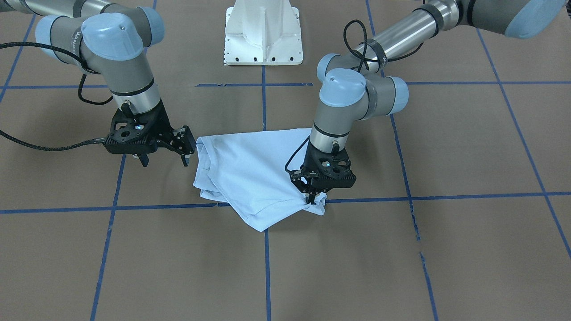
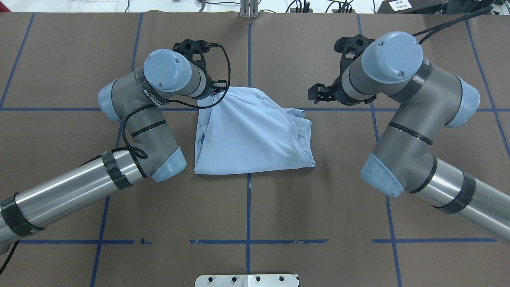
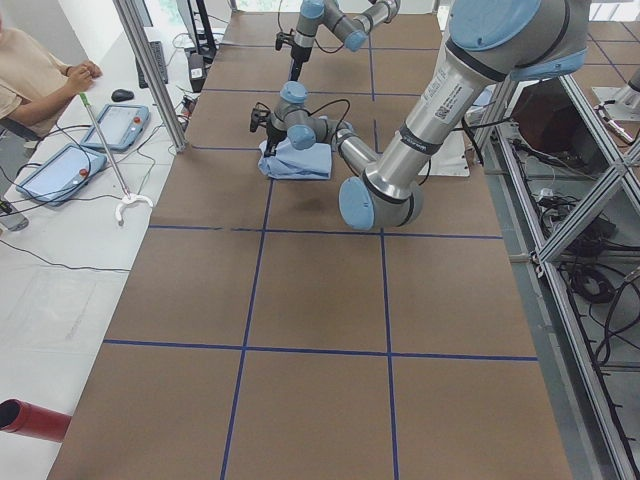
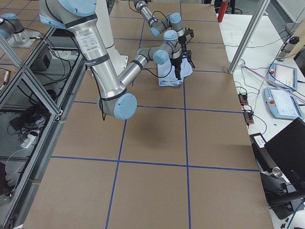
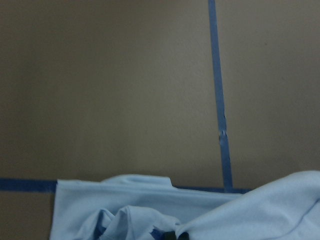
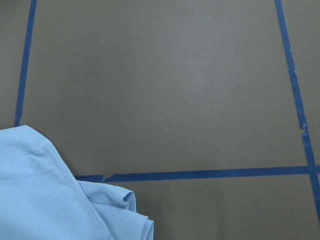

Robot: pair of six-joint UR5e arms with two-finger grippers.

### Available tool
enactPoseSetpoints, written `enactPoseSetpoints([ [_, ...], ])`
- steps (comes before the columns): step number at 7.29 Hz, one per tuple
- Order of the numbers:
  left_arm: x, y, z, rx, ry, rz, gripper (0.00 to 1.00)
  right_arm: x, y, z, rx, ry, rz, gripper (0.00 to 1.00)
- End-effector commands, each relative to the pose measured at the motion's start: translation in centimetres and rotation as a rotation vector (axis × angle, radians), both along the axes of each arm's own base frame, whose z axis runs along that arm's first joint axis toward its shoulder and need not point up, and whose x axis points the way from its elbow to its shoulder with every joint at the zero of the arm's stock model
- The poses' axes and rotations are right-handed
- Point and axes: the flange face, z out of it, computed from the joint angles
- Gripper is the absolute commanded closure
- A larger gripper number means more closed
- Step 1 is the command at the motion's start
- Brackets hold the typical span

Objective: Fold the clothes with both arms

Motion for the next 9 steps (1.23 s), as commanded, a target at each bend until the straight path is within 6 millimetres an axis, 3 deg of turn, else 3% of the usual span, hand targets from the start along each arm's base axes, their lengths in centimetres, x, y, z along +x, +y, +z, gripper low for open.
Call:
enactPoseSetpoints([
  [1,0.7,-1.1,-0.5,0.02,-0.017,0.0,0.01,0.0,0.0,0.0,0.001,0.001,0.001,0.0],
  [3,-0.7,0.2,-2.8,0.064,0.013,0.043,0.0,0.0,-0.1,-0.1,-0.001,-0.001,-0.002,0.0],
  [4,-1.9,1.5,-3.4,0.072,0.012,0.092,0.0,1.5,-1.0,-0.2,-0.019,-0.012,0.004,0.0],
  [5,-4.2,3.2,-4.5,0.099,-0.014,0.115,0.0,3.3,-1.9,0.0,-0.028,-0.027,-0.041,0.0],
  [6,-8.1,5.5,-6.1,0.143,-0.068,0.154,0.0,5.9,-3.1,1.7,-0.027,-0.005,-0.065,0.0],
  [7,-13.3,7.2,-7.1,0.17,-0.119,0.198,0.0,10.1,-4.9,2.7,-0.022,0.019,-0.113,0.0],
  [8,-18.9,8.3,-6.6,0.206,-0.162,0.24,0.0,15.7,-6.3,4.6,-0.014,0.06,-0.161,0.0],
  [9,-24.7,8.4,-5.2,0.25,-0.226,0.274,0.0,22.6,-7.1,7.3,0.01,0.108,-0.213,0.0],
])
